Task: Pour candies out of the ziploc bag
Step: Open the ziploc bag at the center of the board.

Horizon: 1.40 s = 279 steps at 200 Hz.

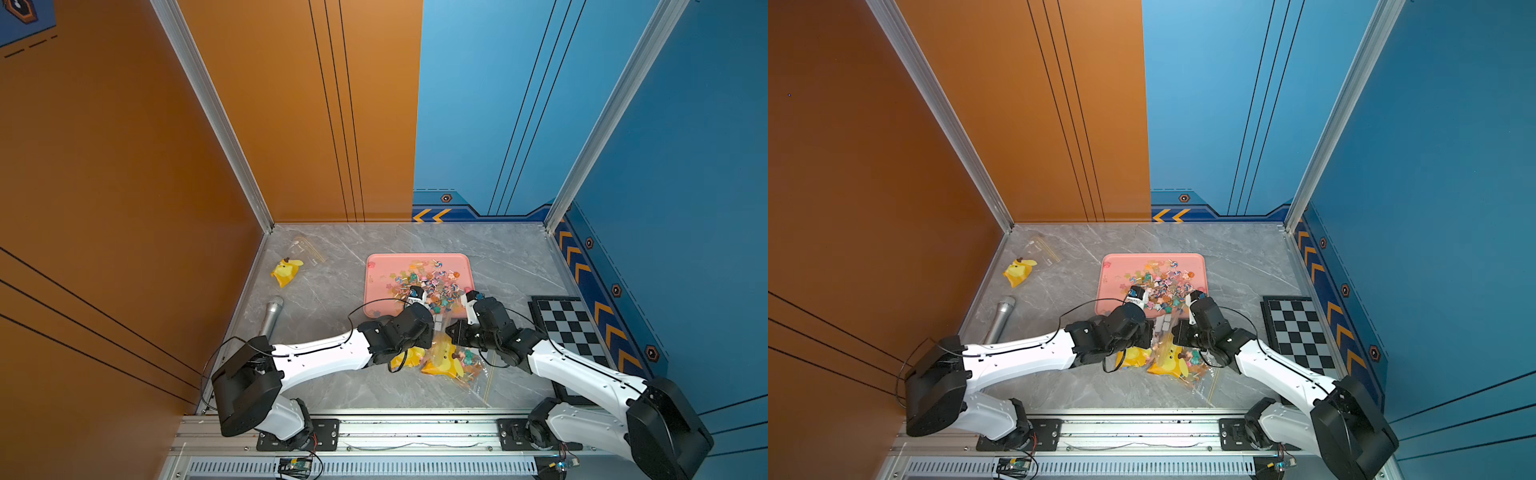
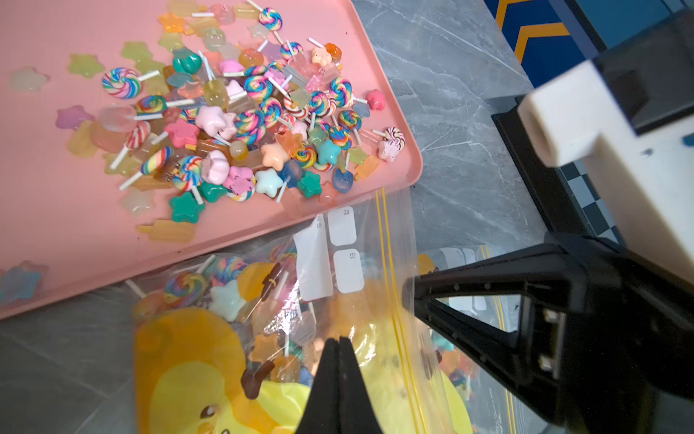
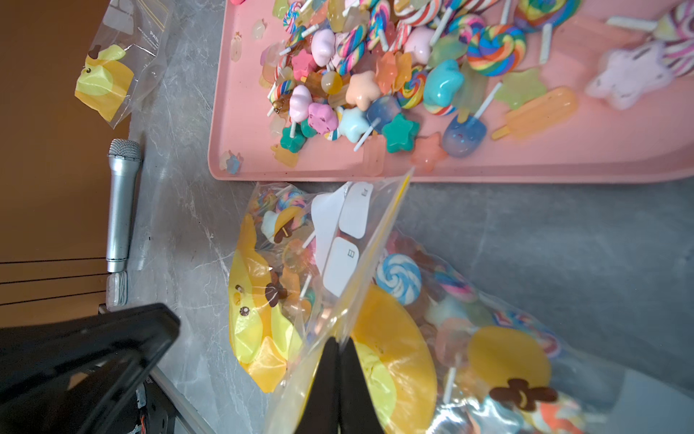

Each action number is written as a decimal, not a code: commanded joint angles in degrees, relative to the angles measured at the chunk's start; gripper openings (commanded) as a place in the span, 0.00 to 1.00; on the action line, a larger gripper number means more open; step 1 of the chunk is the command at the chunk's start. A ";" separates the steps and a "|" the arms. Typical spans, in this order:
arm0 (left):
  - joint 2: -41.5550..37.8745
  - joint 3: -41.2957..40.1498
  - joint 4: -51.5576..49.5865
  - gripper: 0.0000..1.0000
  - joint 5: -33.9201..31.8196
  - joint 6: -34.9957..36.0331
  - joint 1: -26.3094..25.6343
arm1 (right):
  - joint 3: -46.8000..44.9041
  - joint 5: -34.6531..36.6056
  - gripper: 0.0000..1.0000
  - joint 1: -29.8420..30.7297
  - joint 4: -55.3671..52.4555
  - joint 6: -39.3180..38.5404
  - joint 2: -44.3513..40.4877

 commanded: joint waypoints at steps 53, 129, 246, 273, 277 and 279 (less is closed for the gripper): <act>4.95 3.28 4.01 0.37 13.70 7.13 -1.66 | 1.22 0.84 0.00 0.77 -0.98 -1.25 -1.39; 7.61 1.77 5.04 0.31 15.02 5.47 -1.12 | 1.51 0.55 0.00 1.03 -0.82 -1.18 -1.99; 9.21 2.42 1.48 0.22 11.27 4.67 -0.55 | 1.78 0.49 0.00 1.71 -1.08 -1.26 -3.00; 9.34 2.46 1.47 0.16 10.93 4.60 -0.52 | 2.02 0.49 0.00 1.80 -1.20 -1.33 -2.94; 9.28 2.46 1.44 0.15 10.88 4.62 -0.52 | 2.04 0.49 0.00 1.78 -1.16 -1.44 -2.89; 9.33 2.46 1.43 0.15 10.88 4.65 -0.49 | 2.05 0.49 0.00 1.81 -1.19 -1.42 -2.83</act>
